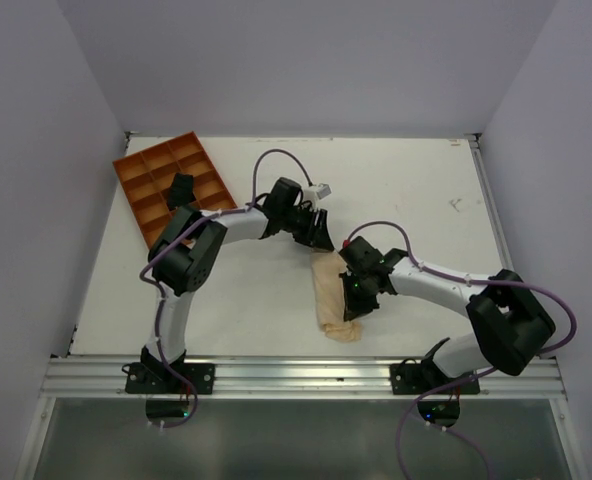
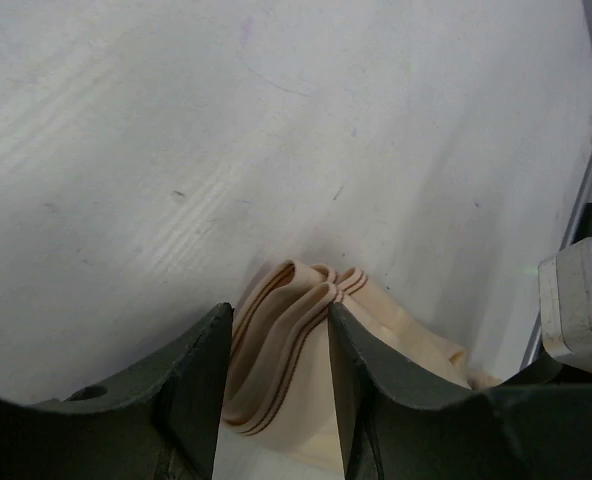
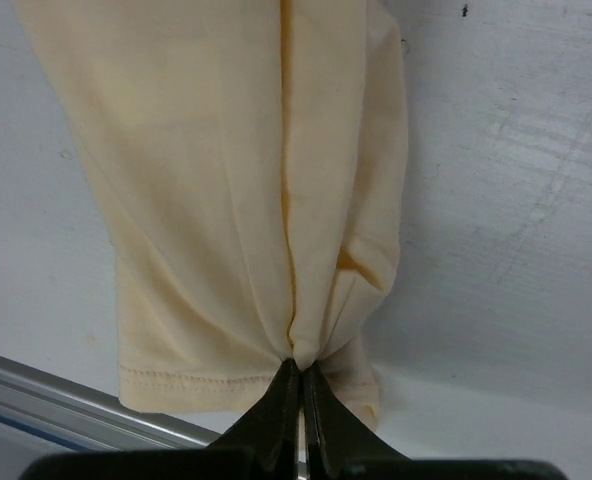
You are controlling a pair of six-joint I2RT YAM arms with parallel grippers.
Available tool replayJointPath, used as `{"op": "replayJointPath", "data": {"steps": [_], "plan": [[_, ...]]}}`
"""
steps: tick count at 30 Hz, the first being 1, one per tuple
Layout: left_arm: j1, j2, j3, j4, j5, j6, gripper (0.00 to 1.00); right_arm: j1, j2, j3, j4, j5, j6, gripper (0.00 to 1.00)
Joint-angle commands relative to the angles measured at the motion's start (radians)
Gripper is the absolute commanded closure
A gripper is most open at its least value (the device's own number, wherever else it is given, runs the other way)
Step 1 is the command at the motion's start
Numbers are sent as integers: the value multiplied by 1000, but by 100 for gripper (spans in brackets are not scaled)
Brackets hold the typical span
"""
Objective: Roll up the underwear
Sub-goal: Fold the underwear
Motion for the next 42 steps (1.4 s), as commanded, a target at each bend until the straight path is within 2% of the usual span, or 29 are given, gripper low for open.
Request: {"op": "replayJointPath", "data": {"steps": [1,3,6,8,10,13,17,20,24,28,31,32,34,35,38,42], "plan": [[35,-75,43,-59,-104,74,53,-7,-19,-34,91,-85,9,99],[54,-138,31,-93,-186,72,53,-9,-7,-63,169,-146,41,99],[104,-201,0,-149,-177,43,50,-7,14,-95,290,-192,137,100],[142,-273,-69,-150,-160,26,43,-9,28,-106,351,-223,206,100],[154,-321,-129,-154,-158,26,43,-7,45,-102,402,-226,233,100],[154,-393,-187,-246,-166,35,52,-7,30,-88,363,-195,237,96],[134,-571,-369,-173,-189,-32,56,-9,-29,-77,283,-156,231,72],[89,-638,-454,-139,-230,-69,57,-9,-67,-39,219,-143,228,60],[12,-675,-506,-95,-285,-106,56,-9,-95,53,34,-96,213,57],[-47,-701,-552,14,-307,-147,56,-15,-127,114,-20,-76,205,64],[-67,-738,-613,111,-327,-193,56,-82,-67,157,42,-146,184,83],[-73,-750,-636,141,-333,-228,56,-113,-46,164,106,-180,181,93],[-79,-781,-701,218,-336,-264,57,-188,20,173,170,-252,173,100],[-83,-789,-719,241,-350,-293,57,-206,46,187,242,-278,164,100],[-99,-777,-775,343,-339,-326,59,-245,184,246,308,-379,133,100],[-134,-734,-790,381,-338,-327,65,-265,309,285,341,-404,89,100]]}}
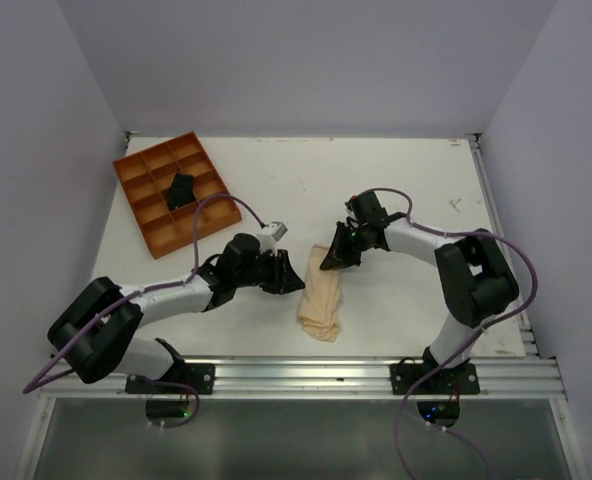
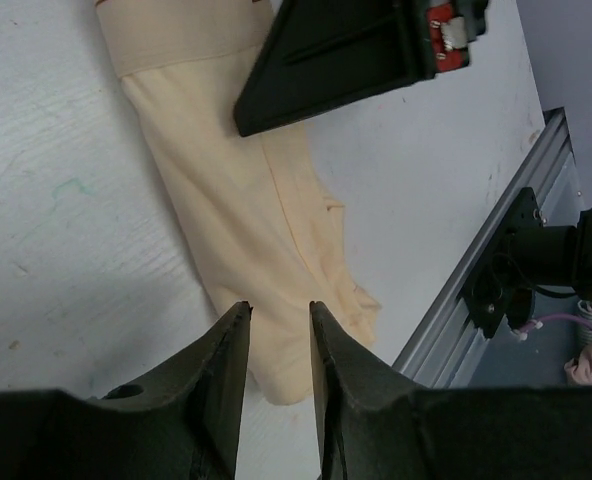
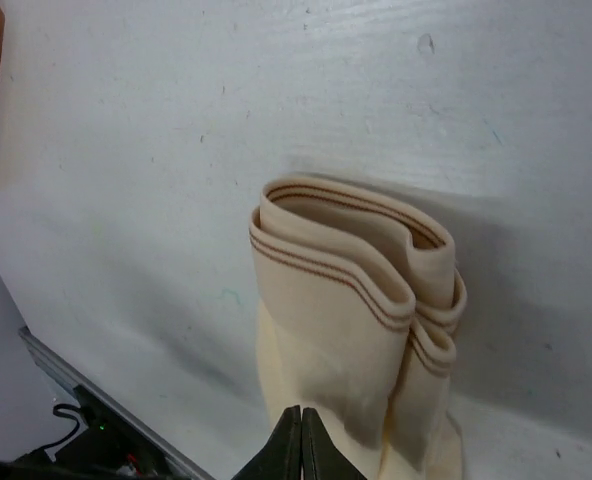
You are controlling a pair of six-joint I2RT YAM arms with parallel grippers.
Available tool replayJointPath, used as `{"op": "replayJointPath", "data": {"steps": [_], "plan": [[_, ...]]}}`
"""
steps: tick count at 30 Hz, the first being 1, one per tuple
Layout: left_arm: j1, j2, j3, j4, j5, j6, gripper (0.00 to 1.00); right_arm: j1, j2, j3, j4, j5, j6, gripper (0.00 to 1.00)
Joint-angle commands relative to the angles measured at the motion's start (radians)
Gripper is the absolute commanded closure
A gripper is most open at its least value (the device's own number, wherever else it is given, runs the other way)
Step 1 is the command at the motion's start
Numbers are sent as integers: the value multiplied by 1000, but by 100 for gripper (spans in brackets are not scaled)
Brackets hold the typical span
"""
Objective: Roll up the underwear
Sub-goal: Fold the underwear
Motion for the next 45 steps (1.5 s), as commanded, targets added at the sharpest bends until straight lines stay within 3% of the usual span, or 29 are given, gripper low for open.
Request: {"op": "replayJointPath", "data": {"steps": [1,8,13,19,25,28,32,37,41,45], "plan": [[-39,23,-19,164,-21,-33,67,-25,79,43,96,-98,-53,100],[-160,50,-115,226,-119,-62,73,-70,228,63,185,-142,-79,100],[-263,105,-148,240,-177,-61,74,-70,232,50,202,-141,-72,100],[-274,118,-212,275,-187,-88,75,-74,204,44,171,-139,-109,100],[-274,-89,-111,52,-225,-52,74,-74,123,104,97,-193,-165,100],[-272,-178,-14,-99,-324,-12,73,-62,69,107,103,-246,-131,100],[-240,-209,79,-236,-384,16,73,-24,5,35,166,-289,-74,100],[-58,-210,108,-296,-300,25,74,137,-32,-81,247,-300,-4,100],[7,-207,170,-334,-323,82,72,173,-49,-308,549,-315,139,100],[34,-174,207,-356,-305,93,71,190,-6,-413,688,-335,168,100]]}}
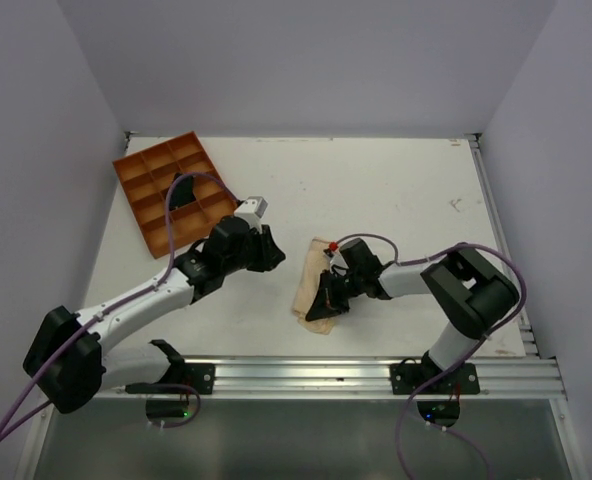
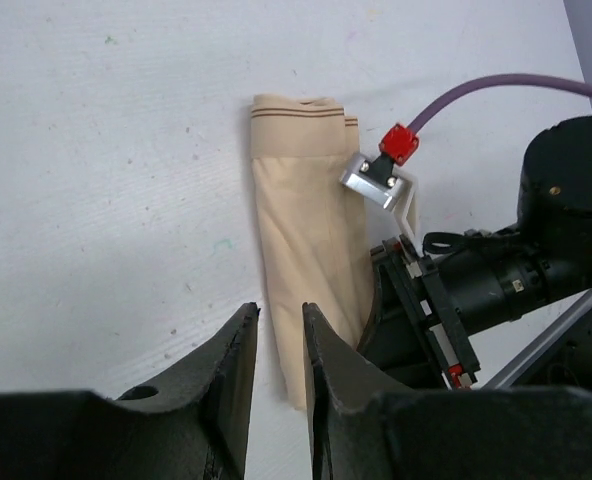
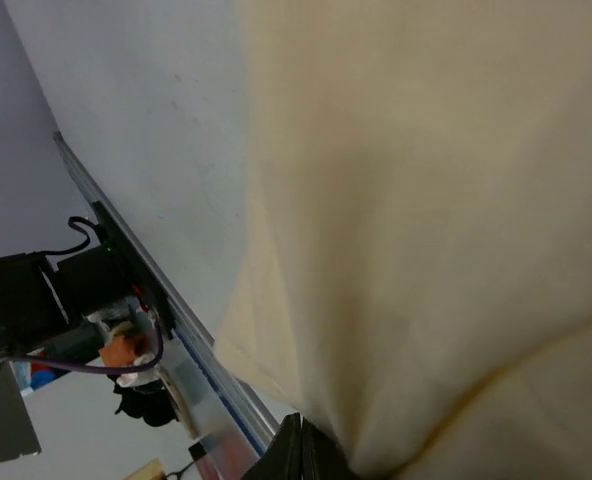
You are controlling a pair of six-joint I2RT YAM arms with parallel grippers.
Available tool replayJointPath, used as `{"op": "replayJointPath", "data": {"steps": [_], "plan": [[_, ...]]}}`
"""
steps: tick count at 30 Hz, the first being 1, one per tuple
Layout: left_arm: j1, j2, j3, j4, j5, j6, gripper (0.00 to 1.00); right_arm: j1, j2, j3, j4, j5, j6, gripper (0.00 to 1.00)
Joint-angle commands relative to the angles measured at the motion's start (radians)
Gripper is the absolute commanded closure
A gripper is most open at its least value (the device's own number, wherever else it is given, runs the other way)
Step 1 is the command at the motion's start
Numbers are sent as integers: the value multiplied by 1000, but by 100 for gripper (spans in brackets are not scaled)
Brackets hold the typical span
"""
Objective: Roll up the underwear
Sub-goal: Fold the underwear
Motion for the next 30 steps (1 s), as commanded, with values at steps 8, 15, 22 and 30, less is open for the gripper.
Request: {"op": "replayJointPath", "data": {"steps": [8,15,22,30], "plan": [[19,52,55,-11,20,49,70,-3,0,-25,255,-92,86,100],[22,90,76,-5,37,69,70,-1,-102,-36,127,-77,43,100],[24,122,86,15,97,71,70,-3,47,-169,296,-89,48,100],[22,115,102,20,107,81,69,-3,-95,-156,198,-100,71,100]]}}
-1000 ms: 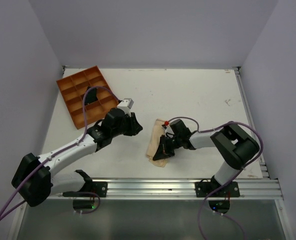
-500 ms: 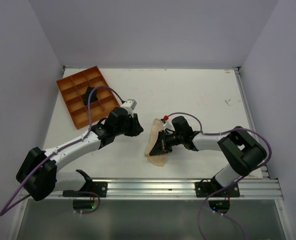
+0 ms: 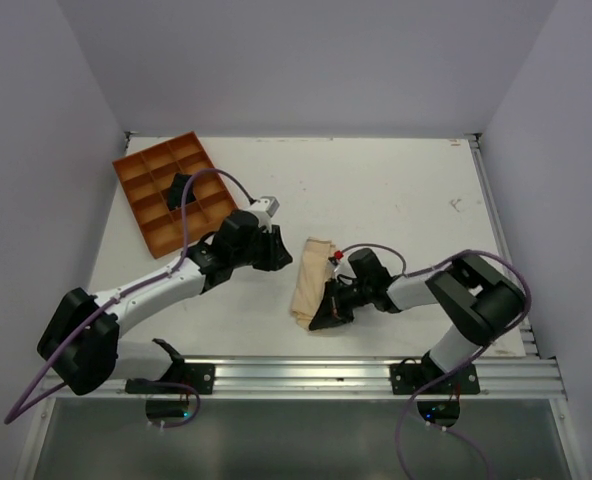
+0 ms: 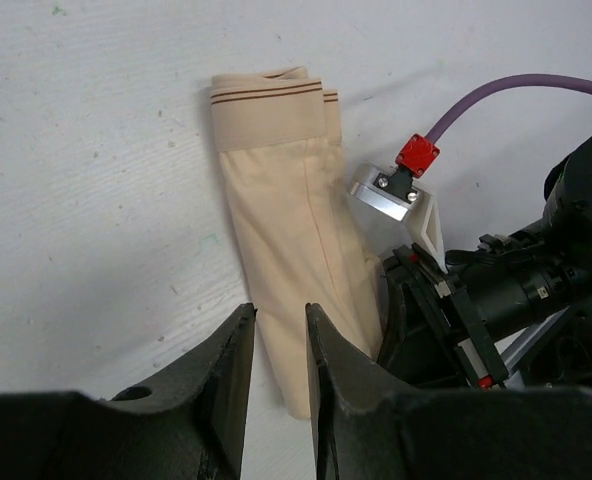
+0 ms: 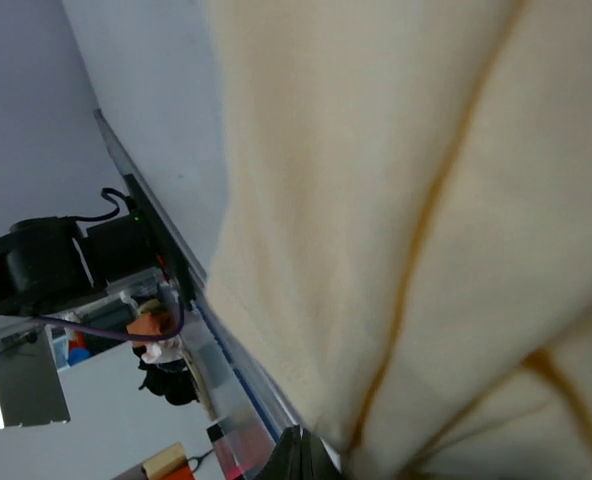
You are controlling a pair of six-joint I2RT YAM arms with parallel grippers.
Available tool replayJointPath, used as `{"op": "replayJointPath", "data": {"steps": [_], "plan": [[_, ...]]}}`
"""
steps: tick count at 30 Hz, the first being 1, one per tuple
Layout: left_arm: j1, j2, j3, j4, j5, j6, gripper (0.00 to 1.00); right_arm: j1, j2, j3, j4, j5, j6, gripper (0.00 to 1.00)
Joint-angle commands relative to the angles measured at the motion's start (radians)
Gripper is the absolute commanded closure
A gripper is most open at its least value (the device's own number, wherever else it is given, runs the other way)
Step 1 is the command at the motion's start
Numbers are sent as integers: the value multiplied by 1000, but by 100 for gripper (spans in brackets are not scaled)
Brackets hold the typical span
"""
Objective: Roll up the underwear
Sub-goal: Fold the underwear
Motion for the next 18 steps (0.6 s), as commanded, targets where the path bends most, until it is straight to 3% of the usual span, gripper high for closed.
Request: {"op": "replayJointPath", "data": {"steps": [1,4,7,11,13,14,18], "plan": [[8,-7,27,46,51,30,69,1,-189,46,-135,-1,1,100],[8,-7,-25,166,129,7,69,-8,-304,200,-470,89,-110,100],[8,-3,-88,209,174,-20,70,-63,-302,366,-725,250,-210,100],[5,-23,-168,305,203,-65,70,-169,-210,536,-899,479,-251,98],[2,-26,-211,330,191,-88,70,-183,-168,617,-938,566,-263,86],[-6,-24,-225,362,188,-97,70,-185,-126,646,-956,598,-272,72],[-30,9,-265,411,185,-125,70,-186,-4,767,-991,654,-311,58]]}}
